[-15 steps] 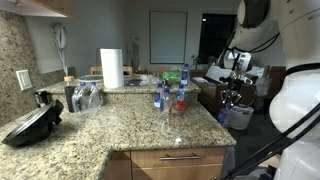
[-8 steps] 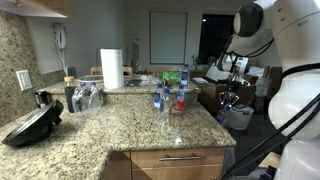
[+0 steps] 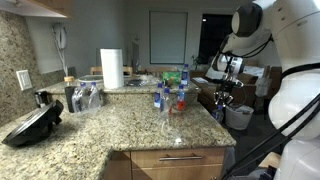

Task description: Throw the four bottles on the right into the bin on the floor

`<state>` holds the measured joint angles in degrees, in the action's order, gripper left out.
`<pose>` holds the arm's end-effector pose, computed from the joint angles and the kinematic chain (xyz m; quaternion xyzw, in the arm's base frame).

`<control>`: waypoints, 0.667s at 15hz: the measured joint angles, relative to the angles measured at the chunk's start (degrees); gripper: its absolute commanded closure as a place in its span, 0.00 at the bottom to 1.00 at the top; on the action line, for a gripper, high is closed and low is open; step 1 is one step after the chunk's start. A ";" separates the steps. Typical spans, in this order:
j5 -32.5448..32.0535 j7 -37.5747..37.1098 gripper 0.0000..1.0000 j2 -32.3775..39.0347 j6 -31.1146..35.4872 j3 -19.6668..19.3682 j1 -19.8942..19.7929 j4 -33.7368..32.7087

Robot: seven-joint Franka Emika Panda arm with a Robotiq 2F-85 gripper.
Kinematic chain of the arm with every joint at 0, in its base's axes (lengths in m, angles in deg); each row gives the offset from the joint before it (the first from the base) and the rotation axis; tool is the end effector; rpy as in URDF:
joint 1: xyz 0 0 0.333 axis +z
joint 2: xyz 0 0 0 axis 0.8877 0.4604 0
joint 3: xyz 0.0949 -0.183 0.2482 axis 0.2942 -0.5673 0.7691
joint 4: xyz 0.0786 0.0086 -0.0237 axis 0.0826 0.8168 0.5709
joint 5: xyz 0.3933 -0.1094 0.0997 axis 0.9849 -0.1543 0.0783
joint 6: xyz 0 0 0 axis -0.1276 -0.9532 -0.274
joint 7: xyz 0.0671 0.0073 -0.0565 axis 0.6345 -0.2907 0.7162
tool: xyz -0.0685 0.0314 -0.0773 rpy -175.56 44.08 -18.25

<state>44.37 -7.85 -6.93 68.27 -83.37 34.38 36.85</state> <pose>0.4619 -0.4546 0.2209 -0.7120 0.6767 0.1428 0.1211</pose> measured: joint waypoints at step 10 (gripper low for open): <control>1.16 -0.83 0.87 4.20 0.11 -0.59 -1.99 -2.01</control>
<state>45.54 -8.69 -2.74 68.38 -83.96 32.39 34.84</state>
